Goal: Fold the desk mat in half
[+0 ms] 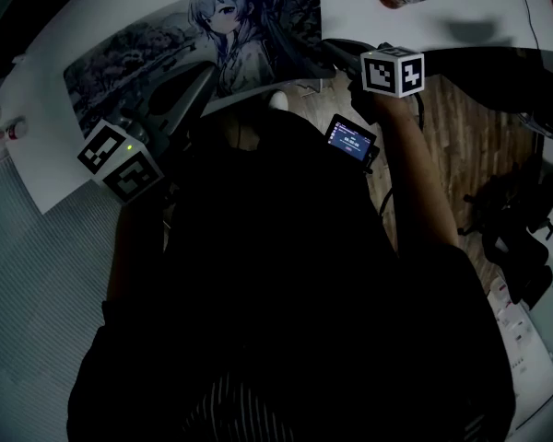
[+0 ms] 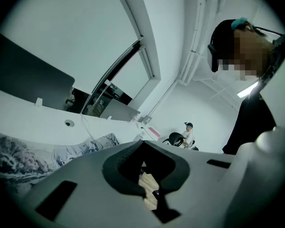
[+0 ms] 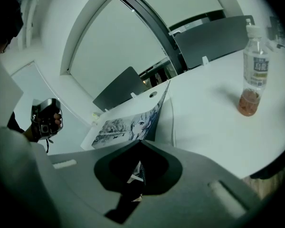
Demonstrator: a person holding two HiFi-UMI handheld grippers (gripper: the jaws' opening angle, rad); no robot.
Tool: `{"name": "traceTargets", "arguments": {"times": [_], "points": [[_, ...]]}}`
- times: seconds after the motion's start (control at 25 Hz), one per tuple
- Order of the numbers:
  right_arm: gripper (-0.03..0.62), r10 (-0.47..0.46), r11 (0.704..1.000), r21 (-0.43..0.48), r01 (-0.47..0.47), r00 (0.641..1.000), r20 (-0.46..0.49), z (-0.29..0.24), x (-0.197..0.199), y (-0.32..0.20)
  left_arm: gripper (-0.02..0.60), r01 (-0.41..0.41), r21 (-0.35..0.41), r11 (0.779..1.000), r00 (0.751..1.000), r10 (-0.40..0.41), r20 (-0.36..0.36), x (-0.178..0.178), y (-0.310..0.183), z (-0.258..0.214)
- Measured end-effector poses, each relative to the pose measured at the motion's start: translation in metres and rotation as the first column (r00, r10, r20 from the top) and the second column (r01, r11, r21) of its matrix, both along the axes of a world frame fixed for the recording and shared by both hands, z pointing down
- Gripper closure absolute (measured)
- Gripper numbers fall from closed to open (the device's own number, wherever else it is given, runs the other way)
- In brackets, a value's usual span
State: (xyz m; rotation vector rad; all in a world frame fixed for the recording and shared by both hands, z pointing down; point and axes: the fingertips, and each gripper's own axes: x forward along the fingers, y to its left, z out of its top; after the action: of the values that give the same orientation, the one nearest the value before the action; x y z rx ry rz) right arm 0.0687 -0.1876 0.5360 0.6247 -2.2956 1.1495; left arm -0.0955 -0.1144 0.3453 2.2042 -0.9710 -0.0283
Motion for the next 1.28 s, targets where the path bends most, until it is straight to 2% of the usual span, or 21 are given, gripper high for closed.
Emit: {"name": "traceTargets", "arguments": {"times": [0.2,0.36,0.48,0.56,0.6,0.68,0.72,0.76,0.88,0.96,1.0,1.08,1.12,1.24,1.28], "points": [[0.589,0.037,0.999,-0.012,-0.037,0.999,-0.024,-0.010,-0.038,0.010,0.572,0.055,-0.020,0.998,0.998,-0.055,-0.031,-0.061,0.022,0.006],[0.589,0.066,0.998,-0.018,-0.065,0.996,0.054,-0.030,-0.084,0.016,0.572,0.066,-0.024,0.998,0.997,-0.067,-0.047,-0.114,0.042,0.009],[0.589,0.067,0.998,0.017,-0.067,0.997,-0.031,-0.024,-0.108,0.023,0.572,0.048,-0.012,0.999,0.998,-0.049,-0.038,-0.150,0.058,0.005],[0.589,0.137,0.990,0.054,-0.131,0.982,-0.127,-0.007,-0.094,0.017,0.572,0.041,-0.021,0.999,0.999,-0.041,-0.035,-0.172,0.069,0.004],[0.589,0.210,0.977,0.068,-0.201,0.964,-0.161,0.002,-0.078,0.009,0.572,0.037,-0.029,0.999,0.999,-0.037,-0.030,-0.183,0.073,0.005],[0.585,0.366,0.930,0.081,-0.357,0.908,-0.203,0.024,-0.039,-0.004,0.572,0.029,-0.044,0.999,1.000,-0.029,-0.010,-0.205,0.078,0.009],[0.512,0.420,0.907,0.084,-0.413,0.878,-0.228,0.037,-0.020,-0.006,0.572,0.026,-0.051,0.998,1.000,-0.026,0.002,-0.214,0.081,0.011],[0.413,0.457,0.889,0.086,-0.450,0.853,-0.254,0.052,-0.002,-0.004,0.572,0.024,-0.056,0.998,1.000,-0.023,0.010,-0.220,0.084,0.013],[0.333,0.530,0.842,0.077,-0.534,0.792,-0.304,0.087,0.040,0.005,0.572,0.018,-0.059,0.998,1.000,-0.017,0.014,-0.228,0.090,0.013],[0.318,0.573,0.799,0.039,-0.600,0.741,-0.351,0.110,0.069,0.012,0.572,0.031,-0.061,0.998,0.999,-0.031,0.005,-0.224,0.087,0.011],[0.312,0.586,0.783,0.014,-0.622,0.729,-0.354,0.118,0.074,0.012,0.572,0.041,-0.064,0.997,0.999,-0.041,0.000,-0.221,0.085,0.010],[0.310,0.589,0.772,-0.036,-0.635,0.735,-0.335,0.129,0.071,0.013,0.572,0.060,-0.068,0.996,0.998,-0.061,-0.005,-0.213,0.081,0.010],[0.330,0.577,0.781,-0.056,-0.622,0.754,-0.315,0.129,0.065,0.013,0.572,0.066,-0.068,0.996,0.998,-0.067,-0.004,-0.207,0.080,0.010],[0.589,0.484,0.851,-0.074,-0.519,0.833,-0.269,0.120,0.042,0.009,0.572,0.049,-0.051,0.998,0.999,-0.047,0.026,-0.185,0.082,0.012],[0.589,0.460,0.866,-0.077,-0.494,0.847,-0.265,0.117,0.037,0.008,0.572,0.036,-0.050,0.998,0.999,-0.034,0.037,-0.179,0.084,0.014]]}}
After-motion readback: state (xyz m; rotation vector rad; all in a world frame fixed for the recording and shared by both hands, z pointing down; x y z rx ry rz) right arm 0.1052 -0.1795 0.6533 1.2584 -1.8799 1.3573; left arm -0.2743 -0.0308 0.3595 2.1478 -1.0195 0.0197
